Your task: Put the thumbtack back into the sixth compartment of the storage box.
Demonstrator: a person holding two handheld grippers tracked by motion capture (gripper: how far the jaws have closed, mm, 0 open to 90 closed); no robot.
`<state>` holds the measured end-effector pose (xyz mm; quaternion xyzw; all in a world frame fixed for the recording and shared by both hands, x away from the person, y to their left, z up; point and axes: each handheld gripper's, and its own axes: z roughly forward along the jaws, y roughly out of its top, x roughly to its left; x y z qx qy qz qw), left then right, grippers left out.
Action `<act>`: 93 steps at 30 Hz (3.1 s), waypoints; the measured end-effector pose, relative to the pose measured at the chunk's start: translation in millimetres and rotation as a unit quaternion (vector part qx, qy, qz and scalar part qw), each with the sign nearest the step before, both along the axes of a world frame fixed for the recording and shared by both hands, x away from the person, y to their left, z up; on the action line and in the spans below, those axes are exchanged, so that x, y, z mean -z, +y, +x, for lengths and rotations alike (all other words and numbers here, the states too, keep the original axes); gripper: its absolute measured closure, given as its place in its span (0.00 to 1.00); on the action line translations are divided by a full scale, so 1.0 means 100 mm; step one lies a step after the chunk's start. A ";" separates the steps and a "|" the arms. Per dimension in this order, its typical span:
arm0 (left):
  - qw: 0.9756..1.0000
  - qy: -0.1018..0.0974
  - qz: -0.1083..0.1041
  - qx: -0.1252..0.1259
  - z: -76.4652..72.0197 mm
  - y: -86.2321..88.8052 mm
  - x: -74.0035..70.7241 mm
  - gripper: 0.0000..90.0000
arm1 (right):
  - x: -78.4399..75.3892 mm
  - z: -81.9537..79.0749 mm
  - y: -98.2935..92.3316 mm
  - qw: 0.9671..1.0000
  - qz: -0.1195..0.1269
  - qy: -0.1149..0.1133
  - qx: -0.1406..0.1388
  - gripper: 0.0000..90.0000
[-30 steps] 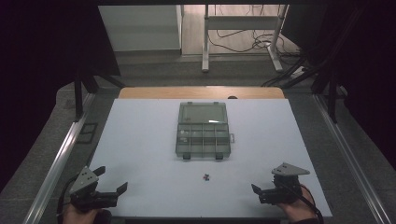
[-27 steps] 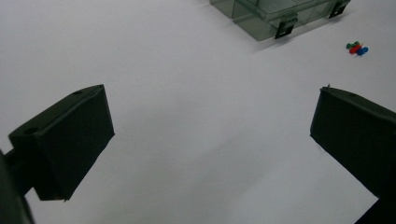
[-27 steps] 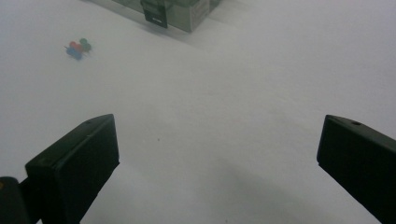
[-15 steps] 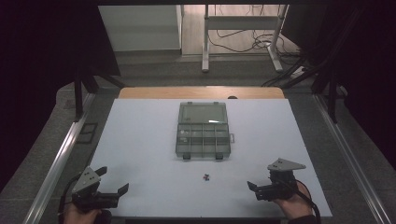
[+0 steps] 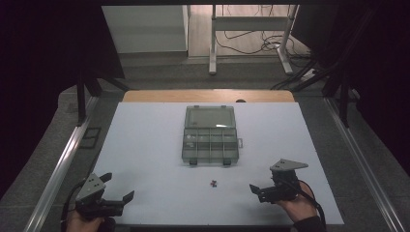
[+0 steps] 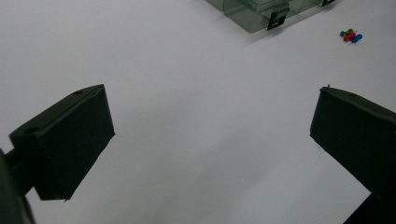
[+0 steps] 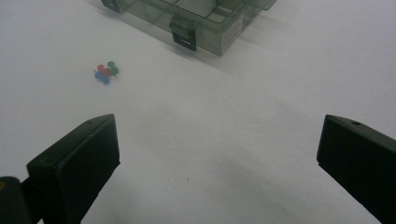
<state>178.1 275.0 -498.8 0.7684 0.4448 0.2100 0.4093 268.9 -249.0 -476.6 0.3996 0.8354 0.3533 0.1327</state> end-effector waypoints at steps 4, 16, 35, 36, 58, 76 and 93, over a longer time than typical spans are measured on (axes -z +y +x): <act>1.000 -0.001 0.002 0.002 0.00 0.00 0.00 0.00 | 0.00 0.05 0.08 1.000 -0.008 0.007 -0.007 0.00; 1.000 0.002 0.004 0.003 0.00 0.00 0.00 0.00 | -0.04 0.17 0.27 1.000 -0.016 0.008 -0.013 0.00; 1.000 0.003 0.004 0.005 0.00 0.00 0.00 0.00 | 0.00 0.35 0.62 0.997 -0.061 0.031 -0.047 0.00; 1.000 0.002 0.003 0.005 0.00 0.00 0.00 0.00 | 0.01 0.36 0.64 0.996 -0.063 0.032 -0.047 0.01; 1.000 0.002 0.003 0.007 0.00 0.00 0.00 0.00 | 0.10 0.50 1.06 0.984 -0.108 0.051 -0.131 0.57; 1.000 0.000 0.003 0.009 0.00 0.00 0.00 0.00 | 0.21 0.53 1.43 0.969 -0.126 0.085 -0.196 0.85; 1.000 -0.001 0.007 0.012 -0.01 -0.01 0.00 0.01 | 0.30 0.55 1.48 0.965 -0.150 0.088 -0.195 0.92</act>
